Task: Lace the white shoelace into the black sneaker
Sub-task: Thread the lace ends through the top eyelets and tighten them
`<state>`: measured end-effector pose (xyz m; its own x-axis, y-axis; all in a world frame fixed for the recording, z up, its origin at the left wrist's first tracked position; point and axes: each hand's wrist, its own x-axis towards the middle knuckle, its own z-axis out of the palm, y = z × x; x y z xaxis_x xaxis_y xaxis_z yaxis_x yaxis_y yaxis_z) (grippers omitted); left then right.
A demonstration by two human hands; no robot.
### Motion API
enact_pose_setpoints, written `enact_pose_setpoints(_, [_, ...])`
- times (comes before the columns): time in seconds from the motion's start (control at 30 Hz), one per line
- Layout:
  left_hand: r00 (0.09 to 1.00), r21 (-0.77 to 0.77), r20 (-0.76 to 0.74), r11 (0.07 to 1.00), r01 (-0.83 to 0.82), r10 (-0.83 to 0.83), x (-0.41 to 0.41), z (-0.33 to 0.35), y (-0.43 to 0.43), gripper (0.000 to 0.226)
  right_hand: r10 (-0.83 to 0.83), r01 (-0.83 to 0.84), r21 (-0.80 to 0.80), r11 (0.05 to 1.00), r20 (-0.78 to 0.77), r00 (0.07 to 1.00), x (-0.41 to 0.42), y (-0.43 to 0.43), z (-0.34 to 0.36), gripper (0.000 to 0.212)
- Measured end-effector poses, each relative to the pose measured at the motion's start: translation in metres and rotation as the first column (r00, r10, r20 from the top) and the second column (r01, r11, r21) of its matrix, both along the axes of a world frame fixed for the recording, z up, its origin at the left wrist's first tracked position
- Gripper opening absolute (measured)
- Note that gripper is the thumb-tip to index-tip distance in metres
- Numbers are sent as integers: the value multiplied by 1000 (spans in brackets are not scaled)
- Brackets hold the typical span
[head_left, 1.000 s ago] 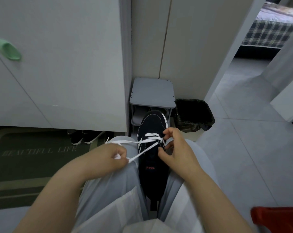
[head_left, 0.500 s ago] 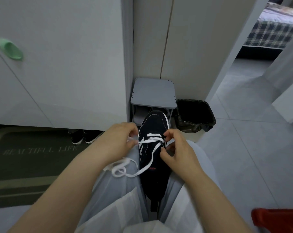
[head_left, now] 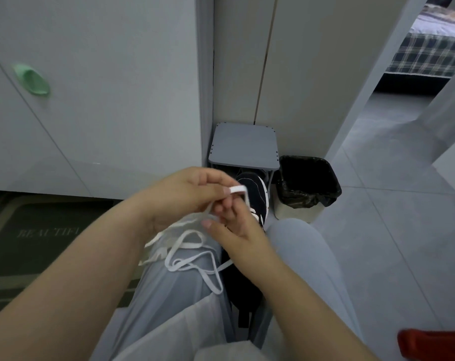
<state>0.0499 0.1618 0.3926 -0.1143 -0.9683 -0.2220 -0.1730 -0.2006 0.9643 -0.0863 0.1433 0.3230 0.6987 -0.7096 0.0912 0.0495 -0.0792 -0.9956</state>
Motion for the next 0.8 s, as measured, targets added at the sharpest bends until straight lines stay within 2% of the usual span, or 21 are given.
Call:
enact_pose_setpoints(0.07, [986,17,-162,1000,-27,29,0,4,-1,25,3,-17,150,989,93,996,8,3,3,25])
enact_pose_setpoints(0.1, [980,4,-190,998,-67,66,2,5,-2,26,-32,23,134,991,64,997,6,1,6,20])
enact_pose_setpoints(0.17, [973,-57,-159,982,-178,167,9,2,-5,26,-124,122,-39,992,-38,992,-5,-7,7,11])
enact_pose_setpoints(0.23, [957,-131,-57,948,-289,284,18,-3,-7,23,-200,187,-122,975,-102,974,-23,-18,5,11])
enact_pose_setpoints(0.3, [921,-201,89,912,-357,380,26,-12,-11,21,-272,257,-119,959,-136,953,-42,-27,4,13])
enact_pose_setpoints(0.43, [778,-350,397,864,-362,486,37,-30,-20,20,-359,344,-114,932,-161,919,-70,-36,2,11])
enact_pose_setpoints(0.57, [553,-374,687,882,-288,472,44,-43,-21,29,-440,412,-172,895,-173,881,-87,-44,-3,12])
enact_pose_setpoints(0.67, [366,-282,875,948,-145,316,31,-43,-22,39,-472,455,-143,879,-127,872,-88,-44,-5,17])
enact_pose_setpoints(0.7, [349,-267,896,961,-70,275,22,-41,-22,42,-456,439,-140,887,-124,881,-85,-43,-5,17])
enact_pose_setpoints(0.73, [403,-288,879,957,24,254,11,-40,-20,46,-429,411,-146,900,-133,893,-80,-41,-6,16])
enact_pose_setpoints(0.8, [652,-373,736,913,166,182,-15,-37,-15,46,-353,330,-163,930,-144,924,-67,-35,-3,15])
